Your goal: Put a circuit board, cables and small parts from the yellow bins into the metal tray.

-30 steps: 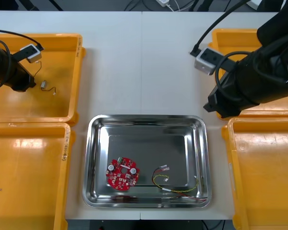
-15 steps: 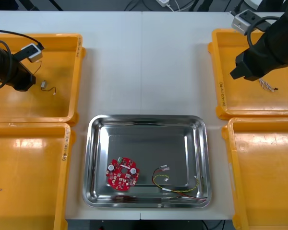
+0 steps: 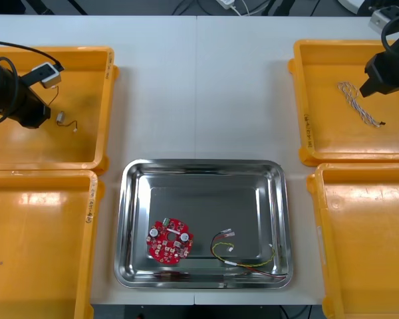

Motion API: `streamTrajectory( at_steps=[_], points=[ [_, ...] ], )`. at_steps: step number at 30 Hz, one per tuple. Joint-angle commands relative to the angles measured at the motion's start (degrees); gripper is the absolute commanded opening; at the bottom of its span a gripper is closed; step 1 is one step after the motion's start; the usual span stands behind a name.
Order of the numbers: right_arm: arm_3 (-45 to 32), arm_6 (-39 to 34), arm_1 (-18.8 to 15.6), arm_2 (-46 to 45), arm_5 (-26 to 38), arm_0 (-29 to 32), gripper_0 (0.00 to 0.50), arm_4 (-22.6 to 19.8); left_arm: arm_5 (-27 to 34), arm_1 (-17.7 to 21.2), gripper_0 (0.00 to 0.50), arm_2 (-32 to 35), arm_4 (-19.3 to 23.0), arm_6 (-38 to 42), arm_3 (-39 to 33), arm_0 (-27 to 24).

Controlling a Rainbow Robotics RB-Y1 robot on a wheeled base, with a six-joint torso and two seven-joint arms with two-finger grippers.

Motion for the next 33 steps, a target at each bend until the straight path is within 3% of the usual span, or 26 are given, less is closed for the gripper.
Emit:
streamTrajectory(
  at_steps=[1,10,25,33],
  points=[
    [3.6,3.9,-2.8,-3.6,0.2,-3.8,0.500,3.7,5.3,1.3,0.000,2.4,-0.3,-1.7,-3.6,-1.7],
    [12.5,6.8,-3.0,-4.8,-0.3,-7.0,0.500,6.4,13.5,1.9,0.000,6.6,-1.9,-0.9,-9.9,-1.7],
    [19.5,11.3,-2.9,-4.8,-10.2,-7.3,0.500,5.7,27.4,1.8,0.000,11.8,-5.7,3.3,-21.9,-1.7],
    [24.8,14.0,-2.4,-4.8,-15.6,-7.4,0.500,5.0,33.8,1.3,0.000,12.3,-5.2,11.3,-30.2,-1.7]
  ],
)
